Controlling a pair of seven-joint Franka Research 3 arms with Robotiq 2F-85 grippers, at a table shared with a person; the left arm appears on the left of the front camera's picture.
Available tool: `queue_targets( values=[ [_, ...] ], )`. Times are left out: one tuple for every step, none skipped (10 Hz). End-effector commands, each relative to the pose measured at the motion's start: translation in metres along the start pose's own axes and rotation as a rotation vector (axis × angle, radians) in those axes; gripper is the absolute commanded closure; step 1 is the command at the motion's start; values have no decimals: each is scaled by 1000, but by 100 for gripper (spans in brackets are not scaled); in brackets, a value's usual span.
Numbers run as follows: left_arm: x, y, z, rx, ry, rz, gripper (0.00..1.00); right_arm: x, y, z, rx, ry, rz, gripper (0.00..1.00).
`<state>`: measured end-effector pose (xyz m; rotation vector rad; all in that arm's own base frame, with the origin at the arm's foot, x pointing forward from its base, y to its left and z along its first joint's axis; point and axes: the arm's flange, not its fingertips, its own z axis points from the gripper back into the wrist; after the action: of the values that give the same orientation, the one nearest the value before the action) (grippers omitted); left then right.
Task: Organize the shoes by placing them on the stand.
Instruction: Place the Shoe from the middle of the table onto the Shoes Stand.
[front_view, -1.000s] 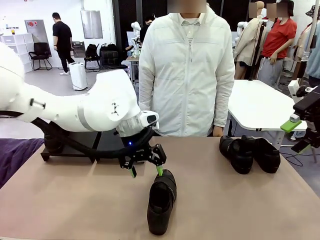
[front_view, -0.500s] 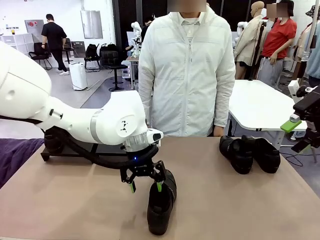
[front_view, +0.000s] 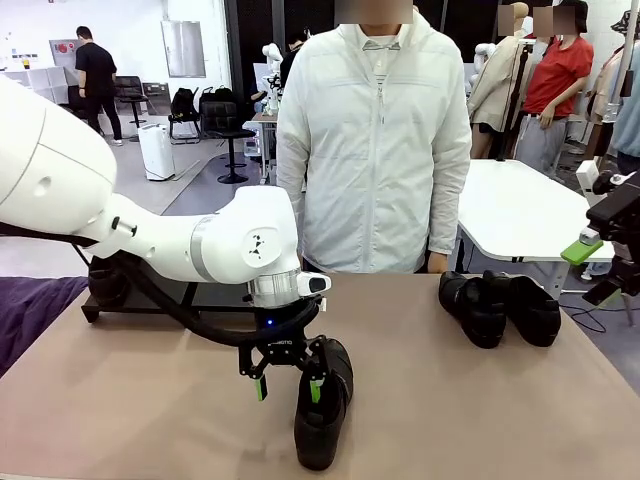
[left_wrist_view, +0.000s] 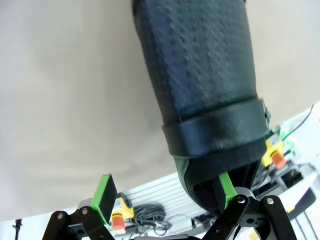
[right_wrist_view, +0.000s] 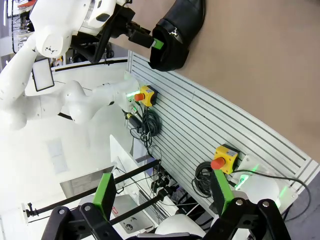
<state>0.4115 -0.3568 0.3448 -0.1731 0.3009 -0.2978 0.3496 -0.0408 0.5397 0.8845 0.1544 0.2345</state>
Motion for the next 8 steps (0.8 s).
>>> queue_targets(
  values=[
    [0,4,-1,-3,25,-11,0,-1,0,4,-15,11,13,0],
    [2,5,-2,-11,16,-3,0,-1,0,4,-15,11,13,0],
    [4,5,-2,-12,4,3,0,-1,0,4,-15,11,13,0],
    [7,4,-2,-34,-39,2,32,-1,0,4,-15,11,13,0],
    [8,3,-1,-40,-60,2,91,-1,0,4,-15,11,13,0],
    [8,2,-1,-35,-70,3,100,-1,0,4,-15,11,13,0],
    [8,1,-2,-39,-71,-4,100,-1,0,4,-15,11,13,0],
    [9,0,-4,-34,-77,-3,100,-1,0,4,-15,11,13,0]
  ],
)
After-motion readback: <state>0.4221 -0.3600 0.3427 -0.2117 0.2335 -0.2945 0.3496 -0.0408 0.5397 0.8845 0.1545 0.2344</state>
